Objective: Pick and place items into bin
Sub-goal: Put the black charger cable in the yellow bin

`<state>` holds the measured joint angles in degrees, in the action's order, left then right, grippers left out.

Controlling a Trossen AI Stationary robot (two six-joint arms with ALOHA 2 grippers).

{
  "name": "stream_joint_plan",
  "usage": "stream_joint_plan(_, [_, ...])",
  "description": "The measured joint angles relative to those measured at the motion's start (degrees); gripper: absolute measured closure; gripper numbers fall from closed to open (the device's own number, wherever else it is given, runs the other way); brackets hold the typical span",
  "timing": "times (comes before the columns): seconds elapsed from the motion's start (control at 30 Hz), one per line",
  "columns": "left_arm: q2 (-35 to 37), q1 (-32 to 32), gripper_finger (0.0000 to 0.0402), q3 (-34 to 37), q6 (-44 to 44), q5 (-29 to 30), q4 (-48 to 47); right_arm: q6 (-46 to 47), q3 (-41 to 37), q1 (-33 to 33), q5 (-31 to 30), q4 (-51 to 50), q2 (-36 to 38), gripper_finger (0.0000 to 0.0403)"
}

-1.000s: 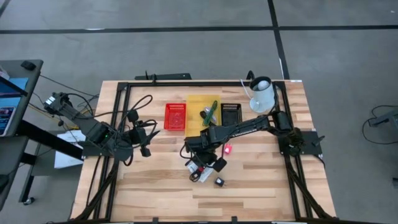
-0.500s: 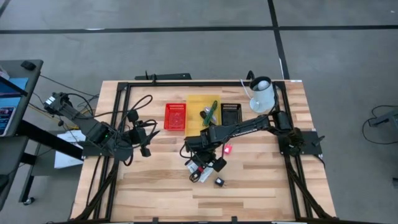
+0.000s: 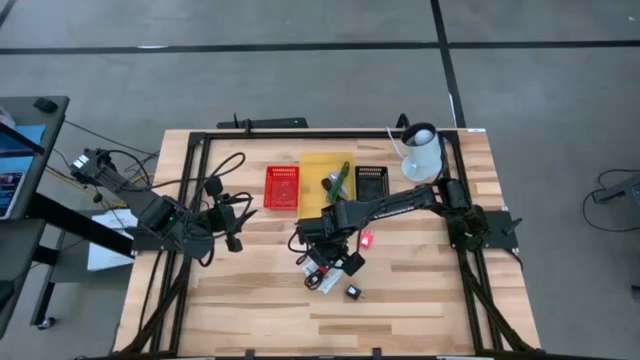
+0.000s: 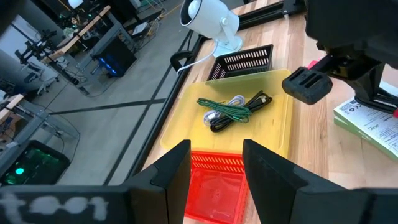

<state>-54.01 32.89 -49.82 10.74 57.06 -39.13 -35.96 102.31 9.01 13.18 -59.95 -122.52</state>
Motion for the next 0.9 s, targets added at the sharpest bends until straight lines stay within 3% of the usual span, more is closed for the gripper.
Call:
stream_joint_plan(0.3, [0.0,0.0,0.0264,0.0,0.0,0.0,0.0,-0.1,6.3,1.9,-4.6,-5.7,0.0,0.0402])
stream_joint_plan(0.47, [0.0,0.0,0.0264,0.0,0.0,0.0,0.0,-0.5,10.1,1.3,-12.5,-10.7,0.0,0.0403])
stream_joint_plan(0.63, [0.0,0.0,0.0264,0.0,0.0,-0.1,0.0,-0.6,13.7,-2.0,-21.4,-14.9,0.0,0.0403])
stream_joint_plan(0.9, [0.0,0.0,0.0264,0.0,0.0,-1.8,0.0,-0.6,19.9,-11.2,-28.9,-19.9,0.0,0.0403])
